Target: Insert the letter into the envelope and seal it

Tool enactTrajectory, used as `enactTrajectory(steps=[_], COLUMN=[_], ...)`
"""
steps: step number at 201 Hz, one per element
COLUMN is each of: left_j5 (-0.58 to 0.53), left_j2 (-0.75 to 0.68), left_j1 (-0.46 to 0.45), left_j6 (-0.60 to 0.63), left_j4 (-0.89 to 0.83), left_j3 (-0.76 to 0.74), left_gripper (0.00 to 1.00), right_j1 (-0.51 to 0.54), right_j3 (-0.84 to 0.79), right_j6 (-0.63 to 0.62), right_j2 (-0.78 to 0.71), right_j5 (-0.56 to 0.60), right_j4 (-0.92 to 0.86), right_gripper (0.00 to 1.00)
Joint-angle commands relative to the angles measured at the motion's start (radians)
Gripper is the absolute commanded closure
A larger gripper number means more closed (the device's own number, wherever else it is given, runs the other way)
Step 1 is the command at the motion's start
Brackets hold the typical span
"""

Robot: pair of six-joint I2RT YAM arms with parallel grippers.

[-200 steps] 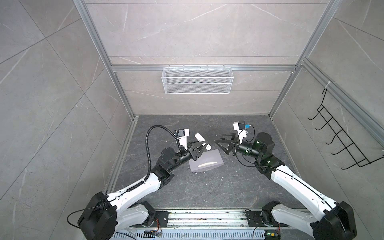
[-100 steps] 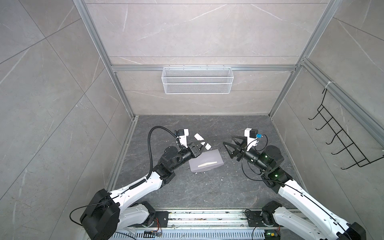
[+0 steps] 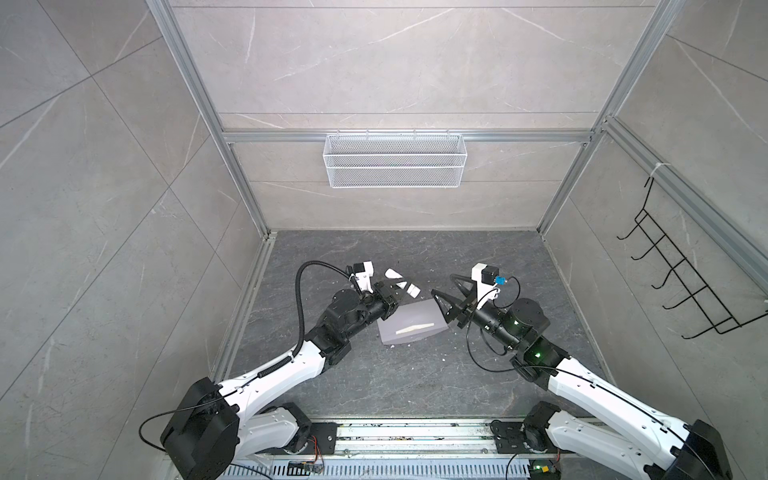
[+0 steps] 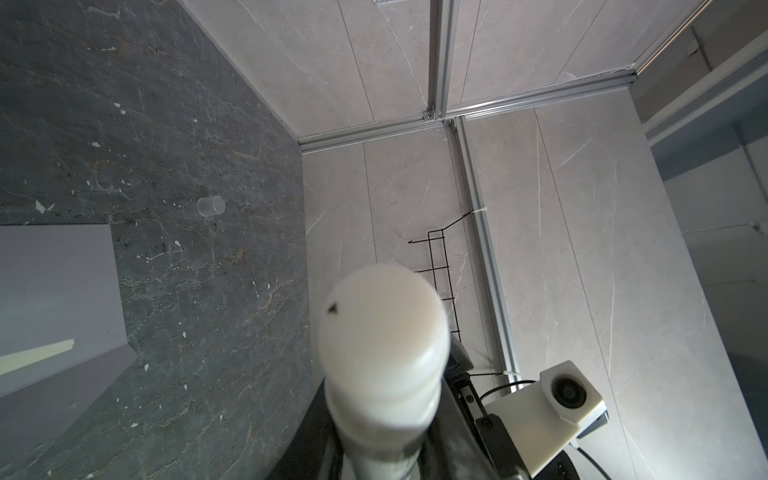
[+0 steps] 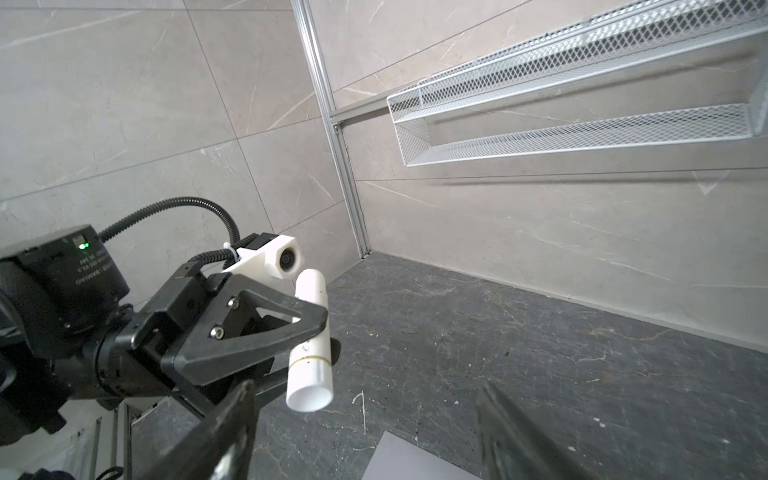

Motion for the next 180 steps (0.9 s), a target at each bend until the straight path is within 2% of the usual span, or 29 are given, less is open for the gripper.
enactTrajectory(steps=[1,47,180], left_j5=[-0.006,0.016,0.037], left_j2=[0.013,0.033,0.047], left_j1=[0.001,0.002,0.002], left_j6=[-0.093,-0.142,-0.135], left_j4=[0.027,0.004,0.011], left_j3=[0.046,0.066,0.081], left_gripper=[1.00,1.00,1.00], right_j1=[0.038,0.085,0.151], right_j3=[0.030,0.048,0.101], right_j6=[-0.061,-0.088,-0.128], right_j2=[0.022,0.074,0.195], right_j5=[0.064,0.099,0.144], right_j4=[0.019,0.032,0.070], right_gripper=[0.17,0.18,0.46])
